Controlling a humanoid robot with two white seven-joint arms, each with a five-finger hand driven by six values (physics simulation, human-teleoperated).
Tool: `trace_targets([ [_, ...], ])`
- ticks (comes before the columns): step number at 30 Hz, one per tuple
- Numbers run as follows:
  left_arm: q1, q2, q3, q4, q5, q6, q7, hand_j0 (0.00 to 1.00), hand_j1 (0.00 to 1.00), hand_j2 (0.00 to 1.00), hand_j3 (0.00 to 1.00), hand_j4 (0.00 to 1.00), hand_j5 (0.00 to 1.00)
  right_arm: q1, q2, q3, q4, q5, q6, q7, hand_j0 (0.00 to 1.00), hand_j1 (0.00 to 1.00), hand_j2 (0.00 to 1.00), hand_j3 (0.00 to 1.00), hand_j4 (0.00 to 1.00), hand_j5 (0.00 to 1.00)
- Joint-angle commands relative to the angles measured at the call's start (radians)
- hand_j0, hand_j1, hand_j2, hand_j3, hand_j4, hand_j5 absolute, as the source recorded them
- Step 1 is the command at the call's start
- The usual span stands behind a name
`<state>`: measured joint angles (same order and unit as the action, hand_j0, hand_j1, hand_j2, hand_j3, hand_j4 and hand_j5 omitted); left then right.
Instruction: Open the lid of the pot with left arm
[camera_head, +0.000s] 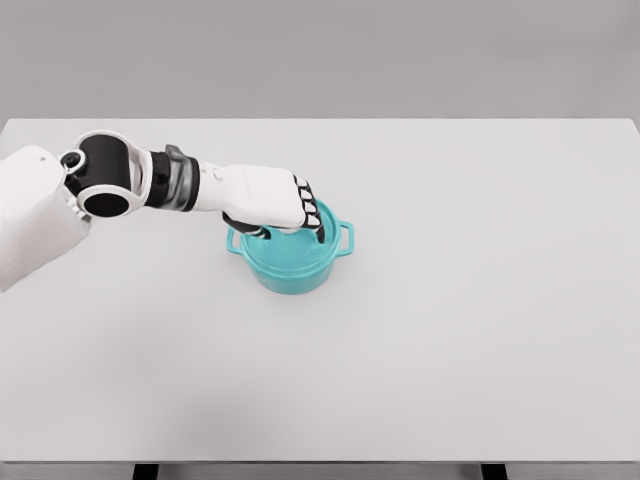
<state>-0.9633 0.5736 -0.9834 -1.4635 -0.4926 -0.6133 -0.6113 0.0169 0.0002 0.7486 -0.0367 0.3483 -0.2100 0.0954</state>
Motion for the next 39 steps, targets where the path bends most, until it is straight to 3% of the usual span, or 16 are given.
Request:
trace_targets([
  [1,0.0,0.0,0.0,0.0,0.002,0.002,0.0,0.7,0.7,0.7,0.7,0.7,0.7,0.0,0.0,0.0,0.0,0.0,0.0,0.001,1.0,1.0,1.0,1.0,1.0,1.0],
  [11,0.002,0.002,0.0,0.0,0.002,0.002,0.0,0.56,0.56,0.56,0.56,0.56,0.56,0.0,0.0,0.0,0.0,0.0,0.0,0.0,1.0,1.0,1.0,1.0,1.0,1.0],
  [24,-0.008,0.014,0.003,-0.001,0.006,0.002,0.0,0.51,0.51,0.51,0.51,0.51,0.51,0.0,0.0,0.0,0.0,0.0,0.0,0.001,1.0,1.0,1.0,1.0,1.0,1.0],
  [30,-0.011,0.132,0.02,-0.012,0.008,0.002,0.0,0.51,0.51,0.51,0.51,0.51,0.51,0.0,0.0,0.0,0.0,0.0,0.0,0.0,1.0,1.0,1.0,1.0,1.0,1.0],
  [35,-0.009,0.285,0.061,-0.037,0.006,0.002,0.0,0.51,0.51,0.51,0.51,0.51,0.51,0.0,0.0,0.0,0.0,0.0,0.0,0.001,1.0,1.0,1.0,1.0,1.0,1.0],
  [39,0.0,0.338,0.063,-0.037,0.002,0.002,0.0,0.51,0.51,0.51,0.51,0.51,0.51,0.0,0.0,0.0,0.0,0.0,0.0,0.0,1.0,1.0,1.0,1.0,1.0,1.0],
])
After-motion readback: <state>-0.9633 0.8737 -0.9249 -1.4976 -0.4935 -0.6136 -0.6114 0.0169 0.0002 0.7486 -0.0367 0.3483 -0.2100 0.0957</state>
